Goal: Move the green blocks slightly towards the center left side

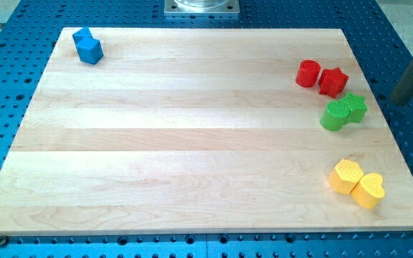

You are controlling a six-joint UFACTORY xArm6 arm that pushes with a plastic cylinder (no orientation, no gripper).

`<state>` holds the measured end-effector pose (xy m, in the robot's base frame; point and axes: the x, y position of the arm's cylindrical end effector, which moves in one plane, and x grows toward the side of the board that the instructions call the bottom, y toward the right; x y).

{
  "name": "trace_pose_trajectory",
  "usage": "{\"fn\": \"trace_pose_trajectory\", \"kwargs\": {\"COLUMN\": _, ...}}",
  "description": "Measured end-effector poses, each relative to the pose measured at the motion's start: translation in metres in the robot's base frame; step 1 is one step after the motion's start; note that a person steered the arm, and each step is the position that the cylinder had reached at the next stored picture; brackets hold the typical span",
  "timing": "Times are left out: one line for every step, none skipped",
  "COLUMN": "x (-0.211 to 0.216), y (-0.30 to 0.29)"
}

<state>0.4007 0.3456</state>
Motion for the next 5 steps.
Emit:
{"fn": "trace_pose_trajectory", "kwargs": {"x": 0.029, "y": -0.004}}
{"fn": "trace_pose_trajectory", "kwargs": {"x": 0.043, "y": -0.041}}
{"fn": "trace_pose_trajectory", "kwargs": {"x": 0.029, "y": -0.056}}
{"fn": "trace_pose_trajectory", "kwargs": {"x": 0.041, "y": -0.11}}
{"fn": "trace_pose_trajectory", "kwargs": {"x": 0.039, "y": -0.196}}
